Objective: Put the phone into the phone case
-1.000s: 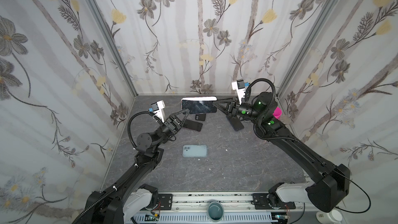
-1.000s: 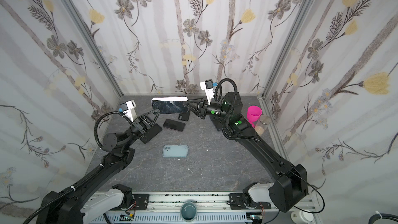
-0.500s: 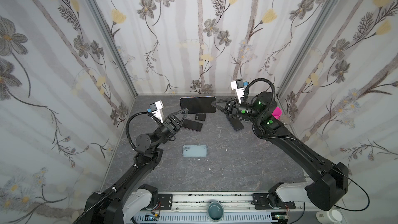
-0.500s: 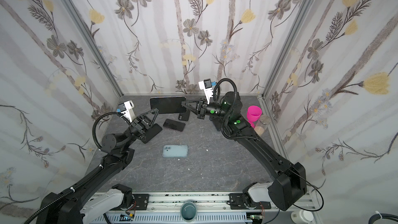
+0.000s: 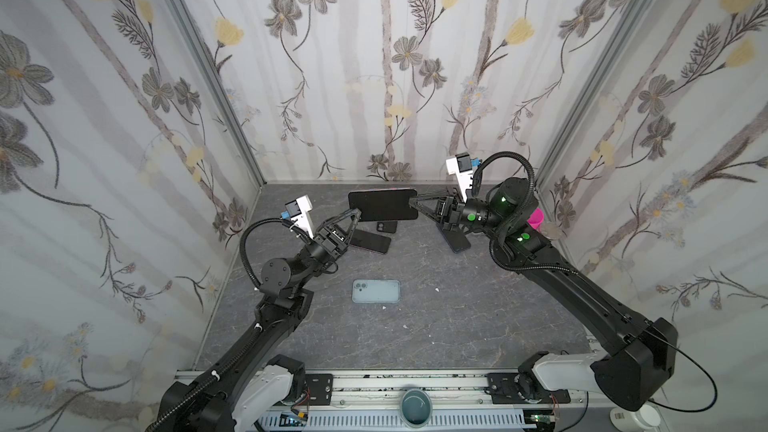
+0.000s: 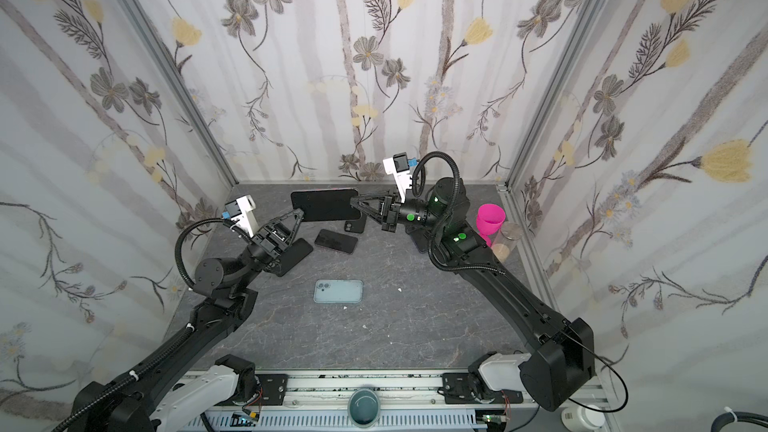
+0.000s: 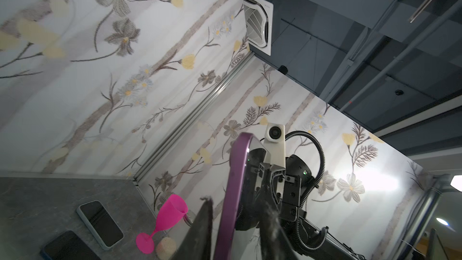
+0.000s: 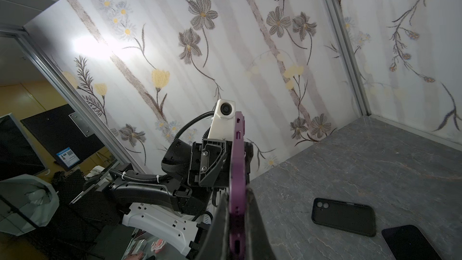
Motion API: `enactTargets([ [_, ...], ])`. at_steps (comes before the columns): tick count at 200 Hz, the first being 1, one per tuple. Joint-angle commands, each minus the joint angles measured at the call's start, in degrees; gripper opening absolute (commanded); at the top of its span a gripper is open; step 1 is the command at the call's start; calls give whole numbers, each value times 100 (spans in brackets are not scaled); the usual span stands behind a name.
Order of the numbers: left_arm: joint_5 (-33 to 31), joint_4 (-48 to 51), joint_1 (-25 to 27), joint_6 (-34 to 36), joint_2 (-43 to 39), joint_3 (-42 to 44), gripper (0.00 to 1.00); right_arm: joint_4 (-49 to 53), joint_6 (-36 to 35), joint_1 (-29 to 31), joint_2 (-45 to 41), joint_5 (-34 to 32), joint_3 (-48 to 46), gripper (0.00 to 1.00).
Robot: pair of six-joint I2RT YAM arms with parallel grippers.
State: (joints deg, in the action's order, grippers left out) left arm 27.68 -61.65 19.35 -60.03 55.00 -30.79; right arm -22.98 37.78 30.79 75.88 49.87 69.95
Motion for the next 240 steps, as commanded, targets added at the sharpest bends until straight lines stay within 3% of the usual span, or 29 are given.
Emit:
enactTargets([
  [1,-628,711,-1,367,-160,28,61,-40,-137,-71,-111,-476,-1,0],
  [16,-1072,1340,3,540,-321,31,72,126,-160,-164,-176,-762,-57,0],
  [58,-2381,3205,-19,1036,-684,4,73,803,-107,-431,-258,-1582,-185,0],
  [93,-2958,4607,-45,1388,-670,-167,72,1106,69,-560,-259,-1888,-201,0],
  [145,-2717,6053,-41,1916,-119,-398,71,1711,326,-644,-343,-2512,-278,0],
  [240,-2238,6316,-44,2074,189,-21,66,1779,1374,-537,-530,-2428,-1443,0],
])
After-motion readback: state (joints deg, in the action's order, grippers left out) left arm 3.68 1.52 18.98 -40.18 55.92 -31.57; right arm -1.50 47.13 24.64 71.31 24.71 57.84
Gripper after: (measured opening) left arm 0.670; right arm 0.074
